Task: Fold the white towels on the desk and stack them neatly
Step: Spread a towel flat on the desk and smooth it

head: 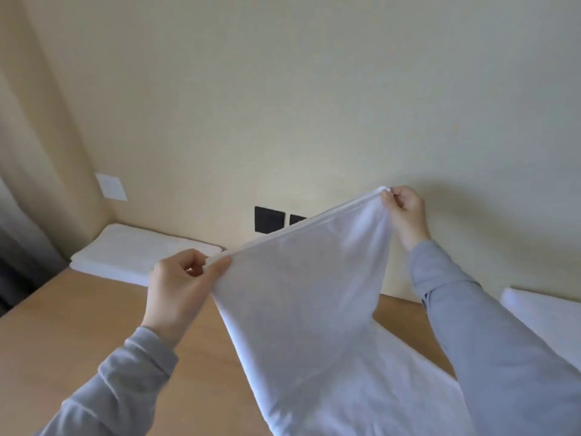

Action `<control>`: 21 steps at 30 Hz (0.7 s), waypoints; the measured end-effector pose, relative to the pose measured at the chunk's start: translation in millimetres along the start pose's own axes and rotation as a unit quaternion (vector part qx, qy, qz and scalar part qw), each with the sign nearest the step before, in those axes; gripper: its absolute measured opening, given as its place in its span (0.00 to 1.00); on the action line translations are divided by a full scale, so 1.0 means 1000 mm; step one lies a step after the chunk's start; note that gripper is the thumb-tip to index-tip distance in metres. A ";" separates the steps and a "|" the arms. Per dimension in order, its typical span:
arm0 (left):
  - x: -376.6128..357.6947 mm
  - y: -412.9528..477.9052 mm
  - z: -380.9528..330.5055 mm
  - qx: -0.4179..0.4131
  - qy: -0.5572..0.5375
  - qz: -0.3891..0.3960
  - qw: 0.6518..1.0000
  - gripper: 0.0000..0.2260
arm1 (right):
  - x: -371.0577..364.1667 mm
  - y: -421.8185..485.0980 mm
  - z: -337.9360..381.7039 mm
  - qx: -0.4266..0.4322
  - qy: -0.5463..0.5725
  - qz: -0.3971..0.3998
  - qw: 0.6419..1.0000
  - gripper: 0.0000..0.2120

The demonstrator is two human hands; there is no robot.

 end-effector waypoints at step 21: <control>0.149 -0.078 0.377 0.397 -0.012 -0.129 0.909 0.12 | -0.478 -0.015 -0.105 -0.074 -0.023 0.248 0.966 0.04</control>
Point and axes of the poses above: each hand's wrist, its own y-axis towards the middle knuckle, its own x-axis out of the back of the hand, z = x × y, the point moved 10 cm from there along y, towards the middle knuckle, and after that the axes turned 12 degrees about z, right-handed, at the moved point
